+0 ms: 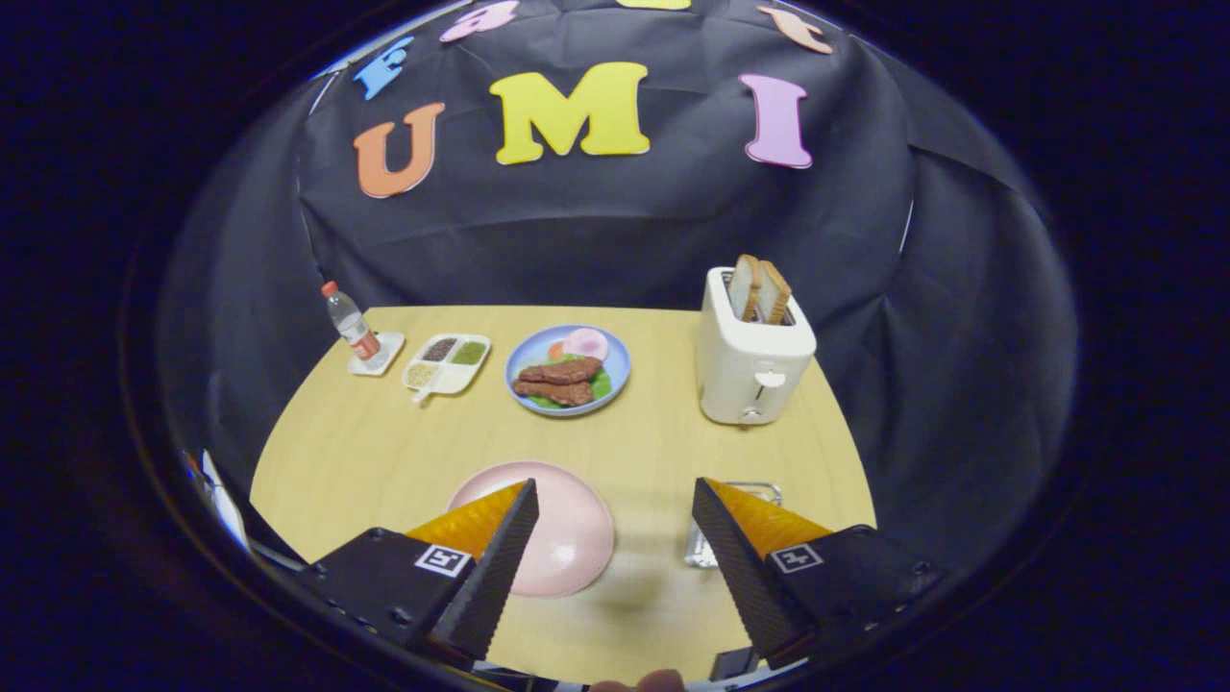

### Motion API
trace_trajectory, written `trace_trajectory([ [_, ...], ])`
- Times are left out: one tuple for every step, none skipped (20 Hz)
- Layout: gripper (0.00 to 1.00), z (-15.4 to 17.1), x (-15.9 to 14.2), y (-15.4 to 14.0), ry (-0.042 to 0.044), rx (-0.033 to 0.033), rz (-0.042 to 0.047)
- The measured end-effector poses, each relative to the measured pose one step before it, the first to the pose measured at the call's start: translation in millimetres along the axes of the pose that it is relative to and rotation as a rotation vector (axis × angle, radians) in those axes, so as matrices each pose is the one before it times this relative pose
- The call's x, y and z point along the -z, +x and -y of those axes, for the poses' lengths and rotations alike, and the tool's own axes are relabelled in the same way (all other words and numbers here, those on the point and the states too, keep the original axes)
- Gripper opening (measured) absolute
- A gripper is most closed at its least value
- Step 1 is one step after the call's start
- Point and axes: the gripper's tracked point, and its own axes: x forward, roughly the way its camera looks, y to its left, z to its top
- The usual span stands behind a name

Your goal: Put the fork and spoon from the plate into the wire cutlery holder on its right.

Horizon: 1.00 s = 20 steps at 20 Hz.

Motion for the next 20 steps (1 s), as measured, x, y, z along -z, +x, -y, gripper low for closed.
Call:
trace_trajectory([
  [0.97,-15.3,12.16,2.04,0.01822,-0.00867,-0.00433],
  [0.97,-13.3,14.66,3.93,0.0186,-0.00775,-0.00641],
  [0.97,-11.22,12.3,5.94,0.01779,-0.00304,-0.00538],
  [0.97,-9.0,15.05,7.73,0.01006,-0.00161,-0.01232],
  [0.97,-7.11,14.38,7.83,0.00677,0.00476,-0.01782],
  [0.97,-5.6,11.68,9.05,0.00264,0.00962,-0.01366],
  [0.97,-3.35,9.61,6.01,0.00678,0.00898,-0.00975],
  [0.97,-3.31,9.09,6.93,0.00836,0.01182,-0.0093],
  [0.97,-2.57,8.73,5.54,0.00686,0.01256,-0.00758],
  [0.97,-4.18,8.36,7.14,0.00639,0.00943,-0.00915],
  [0.97,-3.9,5.43,7.0,0.00279,0.00788,-0.00652],
  [0.97,-3.07,6.78,7.24,0.00266,0.00745,-0.00851],
  [0.97,-2.15,4.41,5.77,0.00484,0.009,-0.0076],
  [0.97,-1.79,3.43,5.86,0.00351,0.00849,-0.00292],
  [0.97,-0.45,3.52,4.78,0.0002,0.01163,-0.00612],
  [0.95,-1.56,5.07,3.5,0.0004,0.00395,-0.00886],
  [0.9,-0.52,3.26,2.37,-0.00099,0.00771,-0.00787],
  [0.82,-0.09,2.84,2.85,0.00624,0.00218,-0.00471],
  [0.78,-1.8,3.39,5.23,0.00518,0.00033,-0.013],
  [0.69,-2.45,3.85,0.75,0.00353,-0.00807,-0.01183],
])
